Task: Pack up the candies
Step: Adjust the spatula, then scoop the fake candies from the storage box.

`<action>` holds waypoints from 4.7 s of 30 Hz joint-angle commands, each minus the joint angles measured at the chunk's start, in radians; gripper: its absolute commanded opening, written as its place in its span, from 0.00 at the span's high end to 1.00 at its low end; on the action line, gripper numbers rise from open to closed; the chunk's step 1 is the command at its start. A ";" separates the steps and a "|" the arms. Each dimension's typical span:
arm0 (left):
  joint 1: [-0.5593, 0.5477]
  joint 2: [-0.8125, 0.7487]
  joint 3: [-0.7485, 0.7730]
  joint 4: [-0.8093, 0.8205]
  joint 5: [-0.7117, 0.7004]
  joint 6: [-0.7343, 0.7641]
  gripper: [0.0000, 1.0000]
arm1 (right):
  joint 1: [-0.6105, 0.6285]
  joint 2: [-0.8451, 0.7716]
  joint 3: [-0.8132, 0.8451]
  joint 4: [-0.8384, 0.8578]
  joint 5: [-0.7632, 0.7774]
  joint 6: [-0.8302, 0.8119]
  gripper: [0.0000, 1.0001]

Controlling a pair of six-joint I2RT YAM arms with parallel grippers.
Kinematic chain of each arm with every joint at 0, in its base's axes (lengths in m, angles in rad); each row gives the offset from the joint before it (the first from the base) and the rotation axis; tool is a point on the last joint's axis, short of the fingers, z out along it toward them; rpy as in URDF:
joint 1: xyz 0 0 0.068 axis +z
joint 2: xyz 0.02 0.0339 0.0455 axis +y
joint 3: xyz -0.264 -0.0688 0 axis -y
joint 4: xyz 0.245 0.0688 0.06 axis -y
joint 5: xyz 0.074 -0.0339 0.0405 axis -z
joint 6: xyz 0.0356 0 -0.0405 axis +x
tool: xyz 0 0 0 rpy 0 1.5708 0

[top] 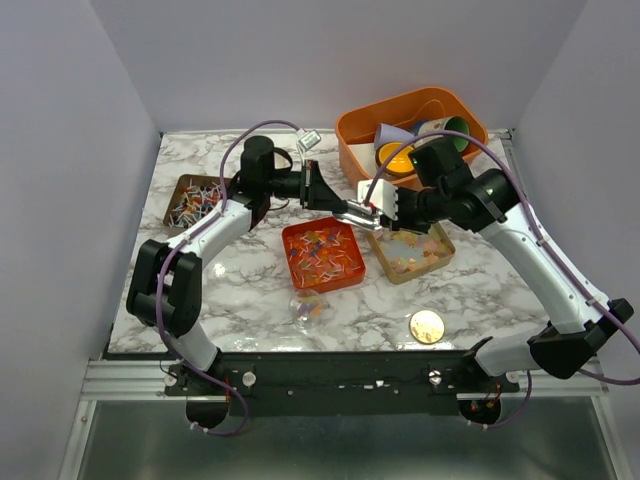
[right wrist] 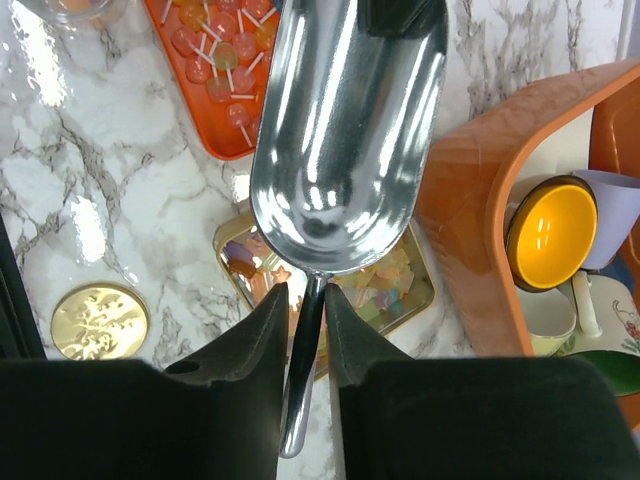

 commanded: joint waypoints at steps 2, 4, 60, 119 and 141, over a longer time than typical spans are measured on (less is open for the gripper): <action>0.008 0.003 0.029 -0.088 -0.014 0.080 1.00 | -0.011 0.018 0.048 -0.013 -0.074 0.021 0.78; 0.008 0.000 0.026 -0.088 -0.015 0.081 1.00 | -0.013 0.021 0.050 -0.016 -0.077 0.022 0.81; 0.030 0.035 0.026 -0.023 -0.018 0.014 1.00 | -0.013 0.110 0.014 -0.023 0.066 0.002 0.77; 0.370 -0.236 -0.122 -0.759 -0.681 0.250 0.23 | 0.007 0.337 0.233 -0.066 0.274 -0.496 0.99; 0.364 -0.348 -0.669 -0.458 -0.669 -0.043 1.00 | 0.127 0.679 0.071 0.536 0.891 -1.258 0.99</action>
